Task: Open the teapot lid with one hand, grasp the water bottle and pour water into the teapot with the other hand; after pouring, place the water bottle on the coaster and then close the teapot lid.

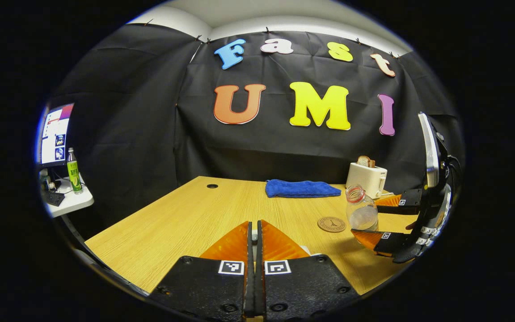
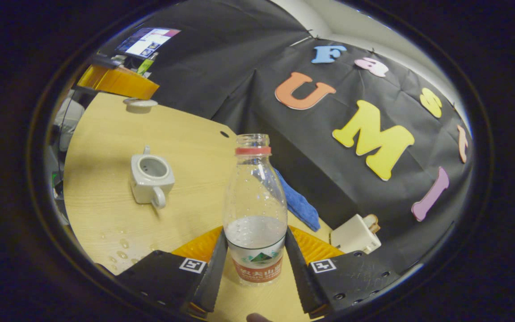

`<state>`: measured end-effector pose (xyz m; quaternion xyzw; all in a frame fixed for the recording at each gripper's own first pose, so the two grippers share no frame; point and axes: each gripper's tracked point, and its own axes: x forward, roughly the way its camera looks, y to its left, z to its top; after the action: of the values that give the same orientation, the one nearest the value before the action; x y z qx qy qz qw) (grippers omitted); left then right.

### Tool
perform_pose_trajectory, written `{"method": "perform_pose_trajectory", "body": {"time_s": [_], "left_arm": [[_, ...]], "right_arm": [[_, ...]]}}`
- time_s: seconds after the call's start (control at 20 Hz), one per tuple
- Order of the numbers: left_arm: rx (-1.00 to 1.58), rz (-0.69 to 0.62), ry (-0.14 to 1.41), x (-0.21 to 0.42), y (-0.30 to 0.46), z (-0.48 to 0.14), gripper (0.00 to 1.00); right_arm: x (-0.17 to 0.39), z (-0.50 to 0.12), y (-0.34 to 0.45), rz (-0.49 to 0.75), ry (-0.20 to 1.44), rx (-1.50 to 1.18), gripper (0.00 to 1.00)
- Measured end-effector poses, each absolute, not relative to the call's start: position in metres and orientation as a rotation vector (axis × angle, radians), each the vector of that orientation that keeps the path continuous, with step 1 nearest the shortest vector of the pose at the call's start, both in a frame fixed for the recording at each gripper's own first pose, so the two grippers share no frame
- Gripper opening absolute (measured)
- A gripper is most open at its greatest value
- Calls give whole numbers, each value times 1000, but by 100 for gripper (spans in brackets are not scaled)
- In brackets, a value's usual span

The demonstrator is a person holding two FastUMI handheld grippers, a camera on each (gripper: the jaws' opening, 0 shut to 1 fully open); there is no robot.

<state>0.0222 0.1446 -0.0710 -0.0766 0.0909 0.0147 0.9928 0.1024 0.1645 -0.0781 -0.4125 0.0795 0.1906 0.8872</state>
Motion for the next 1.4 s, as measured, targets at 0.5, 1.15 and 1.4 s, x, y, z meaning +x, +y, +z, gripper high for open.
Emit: {"method": "perform_pose_trajectory", "body": {"time_s": [0.5,1.15,1.4], "left_arm": [[-176,47,176,20,162,-71,2],[-175,43,165,14,171,-64,2],[-173,46,155,11,175,-62,3]], "right_arm": [[113,-78,180,328,-27,-1304,70],[113,-72,198,329,-182,-1602,70],[113,-67,203,321,-219,-1667,70]]}}
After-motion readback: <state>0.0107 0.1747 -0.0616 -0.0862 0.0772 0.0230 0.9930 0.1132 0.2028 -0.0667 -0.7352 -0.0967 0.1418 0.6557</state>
